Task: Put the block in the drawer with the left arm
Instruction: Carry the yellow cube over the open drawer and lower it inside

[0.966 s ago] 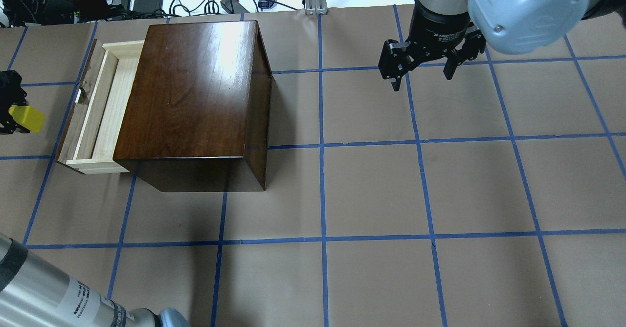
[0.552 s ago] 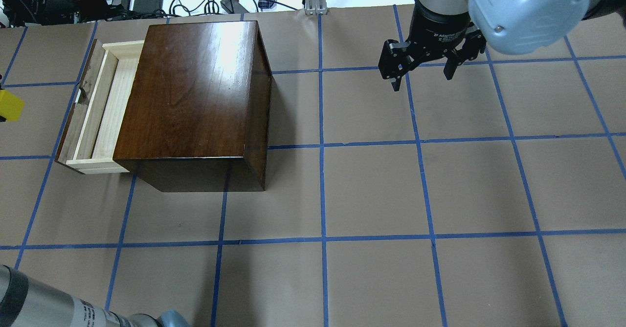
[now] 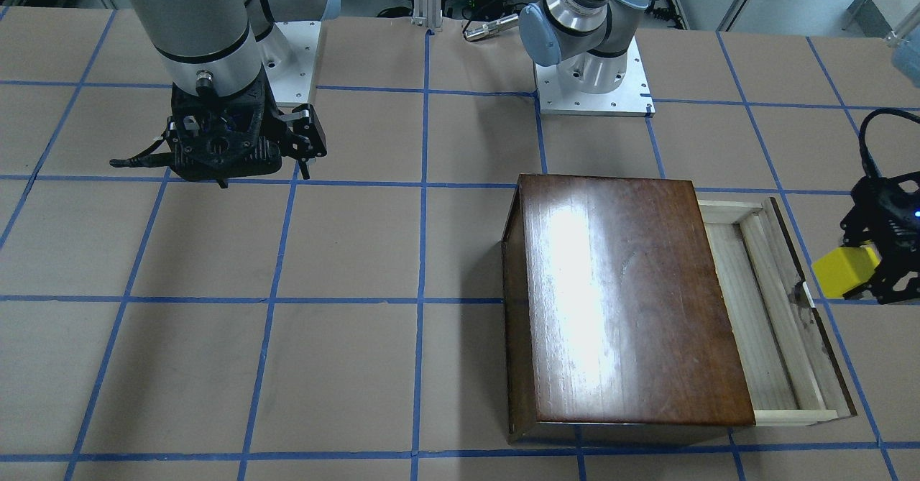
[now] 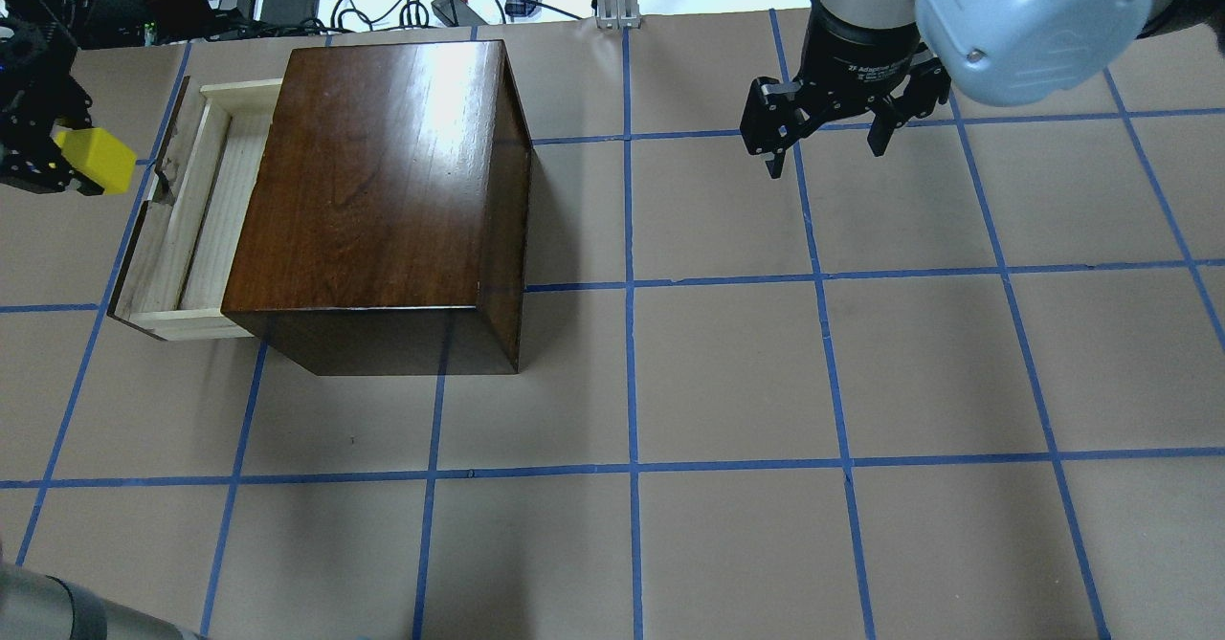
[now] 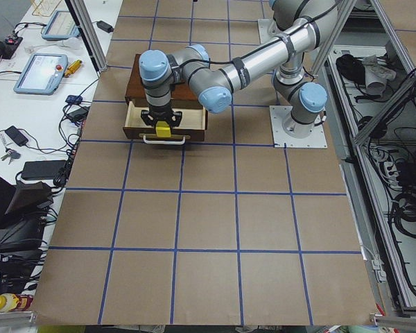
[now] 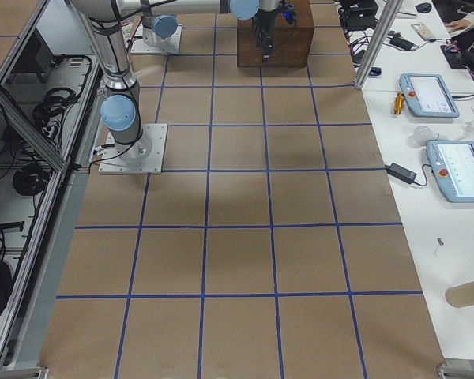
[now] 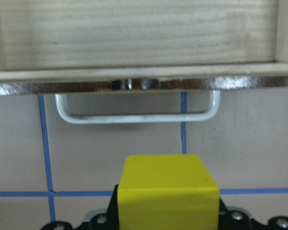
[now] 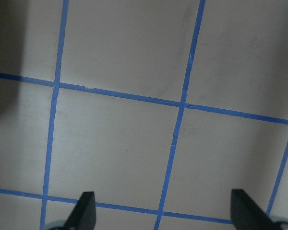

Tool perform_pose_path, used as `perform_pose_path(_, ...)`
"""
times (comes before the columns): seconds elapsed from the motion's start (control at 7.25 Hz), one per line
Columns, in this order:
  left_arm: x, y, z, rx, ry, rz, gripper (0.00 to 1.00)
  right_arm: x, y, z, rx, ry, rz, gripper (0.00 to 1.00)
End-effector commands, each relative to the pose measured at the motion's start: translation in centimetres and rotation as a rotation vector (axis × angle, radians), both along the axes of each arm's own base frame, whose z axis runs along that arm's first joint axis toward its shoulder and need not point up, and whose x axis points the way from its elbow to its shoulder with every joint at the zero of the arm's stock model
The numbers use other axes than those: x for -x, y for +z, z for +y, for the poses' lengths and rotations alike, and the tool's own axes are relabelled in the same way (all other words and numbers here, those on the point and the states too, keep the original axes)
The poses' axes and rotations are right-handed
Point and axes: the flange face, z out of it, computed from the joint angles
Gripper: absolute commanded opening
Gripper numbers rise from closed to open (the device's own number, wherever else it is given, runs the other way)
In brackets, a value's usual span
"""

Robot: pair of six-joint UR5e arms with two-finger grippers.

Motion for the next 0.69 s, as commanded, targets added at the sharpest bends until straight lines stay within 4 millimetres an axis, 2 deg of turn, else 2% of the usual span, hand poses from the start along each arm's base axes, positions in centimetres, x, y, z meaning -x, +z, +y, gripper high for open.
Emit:
perform_pose_path(0.0,5.7,-2.3,-1.5,-0.038,0.031,0.023,0.0,0.0,0.0,0.0,0.0,0.0,-0.001,1.0)
perform_pose_path(0.14,7.5,-2.6,-1.9,-0.044,0.015,0.024,0.0,0.0,0.0,0.0,0.0,0.001,0.0,1.0)
perform_pose_path(0.55,7.9,-5.6,-1.7,-0.038,0.005,0.022,0.0,0.0,0.0,0.0,0.0,0.001,0.0,1.0)
